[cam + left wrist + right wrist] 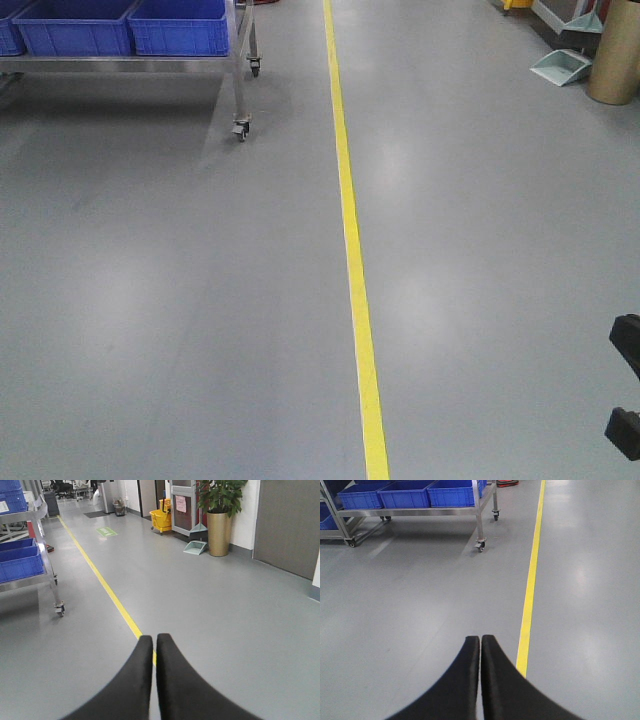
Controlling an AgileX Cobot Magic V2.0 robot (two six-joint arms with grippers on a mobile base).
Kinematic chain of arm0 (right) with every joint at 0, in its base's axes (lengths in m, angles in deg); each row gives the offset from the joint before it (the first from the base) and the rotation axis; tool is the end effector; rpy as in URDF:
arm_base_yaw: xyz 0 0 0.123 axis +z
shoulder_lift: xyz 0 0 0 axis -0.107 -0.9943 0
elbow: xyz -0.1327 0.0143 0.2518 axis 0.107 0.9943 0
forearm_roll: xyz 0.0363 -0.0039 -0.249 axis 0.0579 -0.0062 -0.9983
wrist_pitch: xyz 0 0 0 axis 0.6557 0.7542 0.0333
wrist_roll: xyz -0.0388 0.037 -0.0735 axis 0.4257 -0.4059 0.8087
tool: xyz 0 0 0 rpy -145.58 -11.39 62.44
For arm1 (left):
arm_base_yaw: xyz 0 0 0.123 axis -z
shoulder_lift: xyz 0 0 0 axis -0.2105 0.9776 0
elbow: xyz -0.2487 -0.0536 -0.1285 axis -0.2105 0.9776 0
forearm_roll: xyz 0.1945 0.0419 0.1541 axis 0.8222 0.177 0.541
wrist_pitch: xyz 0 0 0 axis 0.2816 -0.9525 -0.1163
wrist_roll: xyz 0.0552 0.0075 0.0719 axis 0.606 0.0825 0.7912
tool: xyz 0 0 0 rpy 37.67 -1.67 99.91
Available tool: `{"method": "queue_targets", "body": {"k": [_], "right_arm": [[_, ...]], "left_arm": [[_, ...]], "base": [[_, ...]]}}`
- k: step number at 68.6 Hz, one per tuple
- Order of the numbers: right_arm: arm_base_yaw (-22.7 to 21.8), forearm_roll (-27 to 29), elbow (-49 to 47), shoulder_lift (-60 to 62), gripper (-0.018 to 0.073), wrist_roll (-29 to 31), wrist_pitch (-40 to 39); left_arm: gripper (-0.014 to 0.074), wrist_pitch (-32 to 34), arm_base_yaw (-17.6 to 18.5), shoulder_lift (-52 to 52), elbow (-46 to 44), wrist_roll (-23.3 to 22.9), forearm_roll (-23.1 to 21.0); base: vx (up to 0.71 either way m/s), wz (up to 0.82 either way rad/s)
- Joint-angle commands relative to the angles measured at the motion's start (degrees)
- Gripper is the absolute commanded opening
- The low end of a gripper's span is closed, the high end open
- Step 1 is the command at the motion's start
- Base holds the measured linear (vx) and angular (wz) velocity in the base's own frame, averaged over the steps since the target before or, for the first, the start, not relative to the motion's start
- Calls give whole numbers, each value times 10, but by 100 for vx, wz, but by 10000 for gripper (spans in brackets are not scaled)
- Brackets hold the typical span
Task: Move and align brake pads A on conveyor
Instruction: 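Drive along the yellow floor line past the blue bin racks, then turn and approach the steel table holding two brake pads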
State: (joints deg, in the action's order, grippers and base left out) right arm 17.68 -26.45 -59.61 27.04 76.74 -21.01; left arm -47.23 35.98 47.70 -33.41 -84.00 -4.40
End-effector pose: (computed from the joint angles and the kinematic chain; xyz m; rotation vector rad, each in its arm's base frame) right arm 0.1011 0.0248 0.2810 -0.1389 1.8786 0.2397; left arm 0.0508 -0.0197 0.3107 0.3508 1.6981 -0.2704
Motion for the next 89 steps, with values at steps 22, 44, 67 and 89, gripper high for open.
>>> {"method": "queue_targets", "body": {"k": [22, 44, 67, 89], "right_arm": [[-1, -1, -16, -1, -10, 6, -39], [-1, -1, -16, -1, -10, 6, -39], [-1, -1, -16, -1, -10, 6, -37], [-1, -1, -16, -1, -10, 6, -38]], "left_arm": [[-6, 42, 1, 9, -13, -4, 0], [-6, 42, 1, 9, -13, -4, 0], [-6, 42, 1, 9, -13, -4, 0], [-6, 42, 1, 9, -13, -4, 0]], "base": [[35, 6], [27, 43], [18, 85], [15, 81]]}}
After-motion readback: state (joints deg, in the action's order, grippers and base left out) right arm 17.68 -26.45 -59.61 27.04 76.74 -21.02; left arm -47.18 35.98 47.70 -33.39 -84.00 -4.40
